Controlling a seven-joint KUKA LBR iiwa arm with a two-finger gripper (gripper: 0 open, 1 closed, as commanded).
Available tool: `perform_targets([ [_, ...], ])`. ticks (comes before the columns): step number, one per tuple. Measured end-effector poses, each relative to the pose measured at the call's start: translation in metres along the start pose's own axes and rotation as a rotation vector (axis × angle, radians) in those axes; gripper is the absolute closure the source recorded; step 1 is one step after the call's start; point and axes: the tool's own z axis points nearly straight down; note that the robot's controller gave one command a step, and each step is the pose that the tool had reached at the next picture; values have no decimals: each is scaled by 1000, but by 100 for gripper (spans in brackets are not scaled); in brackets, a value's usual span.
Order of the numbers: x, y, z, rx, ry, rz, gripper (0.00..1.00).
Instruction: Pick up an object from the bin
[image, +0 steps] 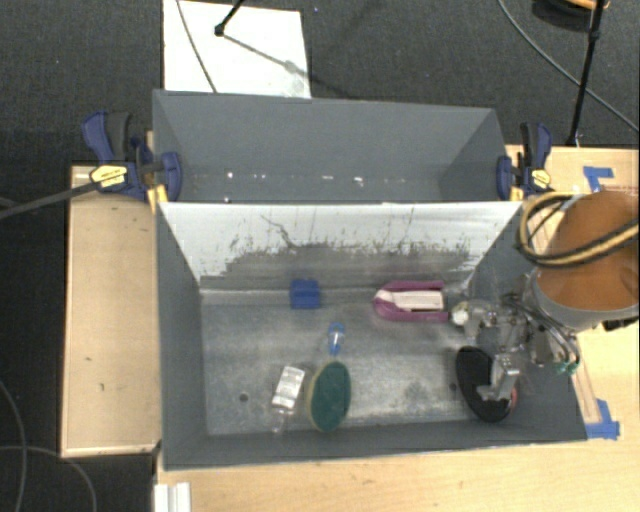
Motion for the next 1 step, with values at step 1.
perform_targets([
  [1,-18,25,50,-4,-1,61,0],
])
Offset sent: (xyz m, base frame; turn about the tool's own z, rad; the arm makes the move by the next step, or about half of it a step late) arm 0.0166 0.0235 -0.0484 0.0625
